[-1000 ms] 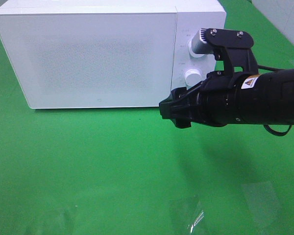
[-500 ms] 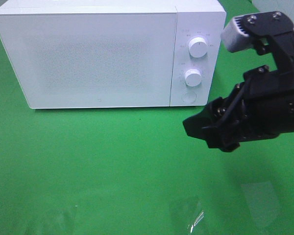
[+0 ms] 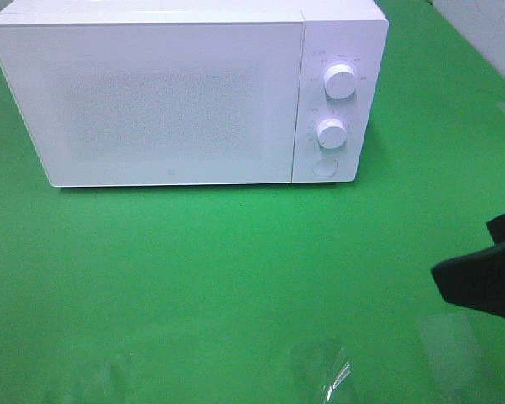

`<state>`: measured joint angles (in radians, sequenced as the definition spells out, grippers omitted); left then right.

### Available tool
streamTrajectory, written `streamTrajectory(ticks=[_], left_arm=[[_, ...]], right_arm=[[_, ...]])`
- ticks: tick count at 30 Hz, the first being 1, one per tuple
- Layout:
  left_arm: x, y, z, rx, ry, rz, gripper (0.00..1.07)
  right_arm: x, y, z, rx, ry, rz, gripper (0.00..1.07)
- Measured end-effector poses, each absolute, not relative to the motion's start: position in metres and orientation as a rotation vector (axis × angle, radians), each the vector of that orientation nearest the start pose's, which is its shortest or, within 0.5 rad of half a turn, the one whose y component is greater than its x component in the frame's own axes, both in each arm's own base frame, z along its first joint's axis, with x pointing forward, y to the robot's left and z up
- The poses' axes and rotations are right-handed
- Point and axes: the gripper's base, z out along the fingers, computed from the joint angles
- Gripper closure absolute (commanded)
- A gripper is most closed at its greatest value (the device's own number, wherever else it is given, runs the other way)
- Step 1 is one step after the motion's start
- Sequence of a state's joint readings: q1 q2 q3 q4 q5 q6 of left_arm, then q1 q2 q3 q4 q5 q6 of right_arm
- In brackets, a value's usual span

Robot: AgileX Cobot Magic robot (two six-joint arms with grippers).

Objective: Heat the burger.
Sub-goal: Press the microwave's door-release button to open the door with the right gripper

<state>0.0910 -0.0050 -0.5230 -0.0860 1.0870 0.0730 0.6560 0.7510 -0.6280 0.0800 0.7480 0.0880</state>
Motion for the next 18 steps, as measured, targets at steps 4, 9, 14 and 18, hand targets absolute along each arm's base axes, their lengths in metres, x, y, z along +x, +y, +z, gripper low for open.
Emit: streamTrajectory(ticks=[4, 9, 14, 18], left_arm=[[-0.009, -0.008, 0.282, -0.012, 2.04, 0.0, 0.06], [-0.009, -0.008, 0.282, -0.012, 2.04, 0.0, 0.06], [-0.009, -0.008, 0.282, -0.012, 2.04, 0.0, 0.06], [-0.009, -0.008, 0.282, -0.012, 2.04, 0.0, 0.06]], right_arm=[[0.088, 0.074, 0.297, -0.624, 2.29, 0.457, 0.38], [0.069, 0.055, 0.299, -0.55, 2.239, 0.472, 0.38], [0.058, 0.037, 0.301, -0.416, 2.22, 0.417, 0.38], [0.038, 0.016, 0.307, -0.226, 2.116, 0.323, 0.36]])
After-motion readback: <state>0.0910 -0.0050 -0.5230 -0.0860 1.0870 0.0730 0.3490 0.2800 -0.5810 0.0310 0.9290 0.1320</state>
